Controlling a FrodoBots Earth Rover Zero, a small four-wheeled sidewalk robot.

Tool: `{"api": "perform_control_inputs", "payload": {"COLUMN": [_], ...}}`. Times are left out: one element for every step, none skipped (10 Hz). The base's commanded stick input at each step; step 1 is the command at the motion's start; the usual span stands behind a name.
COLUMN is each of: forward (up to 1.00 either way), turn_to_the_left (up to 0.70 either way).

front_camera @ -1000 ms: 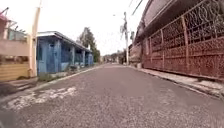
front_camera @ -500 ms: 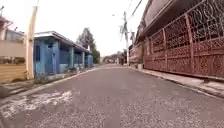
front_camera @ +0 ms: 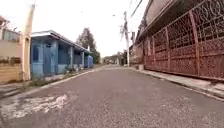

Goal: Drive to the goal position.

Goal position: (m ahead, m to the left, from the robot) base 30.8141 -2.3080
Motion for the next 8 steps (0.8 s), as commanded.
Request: {"api": "perform_control_inputs", "payload": {"forward": [0.50,0.50,0.50,0.50,0.50,0.50,0.50,0.50], "turn_to_the_left": [0.00,0.00,0.00,0.00,0.00,0.00,0.00,0.00]}}
